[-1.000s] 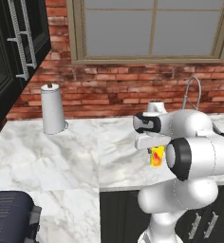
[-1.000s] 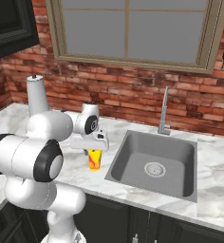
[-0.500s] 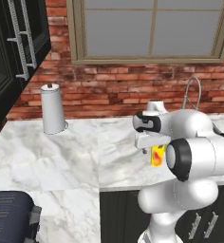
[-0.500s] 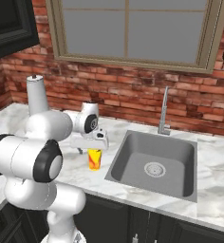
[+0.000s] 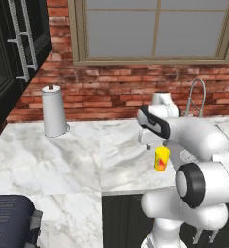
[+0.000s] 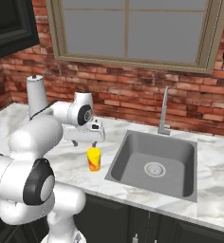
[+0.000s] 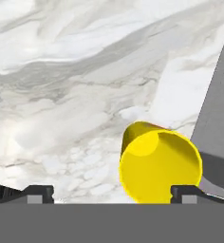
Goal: Pick the cup and bowl from the counter and place them on the counter next to the sink.
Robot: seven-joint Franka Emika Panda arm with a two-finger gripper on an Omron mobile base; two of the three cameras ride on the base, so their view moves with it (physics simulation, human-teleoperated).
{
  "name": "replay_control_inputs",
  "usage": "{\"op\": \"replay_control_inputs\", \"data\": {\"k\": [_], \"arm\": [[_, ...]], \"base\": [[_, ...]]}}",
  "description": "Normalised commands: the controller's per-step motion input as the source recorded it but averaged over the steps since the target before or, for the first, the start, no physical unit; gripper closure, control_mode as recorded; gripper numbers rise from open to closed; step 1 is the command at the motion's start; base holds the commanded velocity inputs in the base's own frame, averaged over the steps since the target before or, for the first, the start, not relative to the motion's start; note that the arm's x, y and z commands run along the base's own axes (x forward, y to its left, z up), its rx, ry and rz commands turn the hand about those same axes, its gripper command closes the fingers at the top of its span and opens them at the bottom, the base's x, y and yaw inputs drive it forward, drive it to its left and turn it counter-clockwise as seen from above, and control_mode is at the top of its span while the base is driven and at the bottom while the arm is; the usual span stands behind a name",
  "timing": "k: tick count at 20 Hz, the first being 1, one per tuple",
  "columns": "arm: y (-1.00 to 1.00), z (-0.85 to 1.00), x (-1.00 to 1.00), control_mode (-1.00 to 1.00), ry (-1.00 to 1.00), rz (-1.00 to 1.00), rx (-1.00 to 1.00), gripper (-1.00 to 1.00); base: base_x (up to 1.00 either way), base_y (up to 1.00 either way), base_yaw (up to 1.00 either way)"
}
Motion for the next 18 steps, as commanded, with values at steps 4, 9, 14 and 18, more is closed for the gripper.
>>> {"op": "replay_control_inputs", "data": {"k": [4, 9, 14, 18], "arm": [[0.03, 0.56, -0.27, -1.0, -0.11, 0.0, 0.0, -1.0], [0.0, 0.1, -0.68, -1.0, -0.01, 0.0, 0.0, -1.0], [0.0, 0.09, -0.82, -1.0, 0.0, 0.0, 0.0, -1.0], [0.0, 0.29, -0.73, -1.0, 0.0, 0.0, 0.0, -1.0]], "base": [[0.0, 0.0, 0.0], [0.0, 0.0, 0.0], [0.0, 0.0, 0.0], [0.0, 0.0, 0.0]]}}
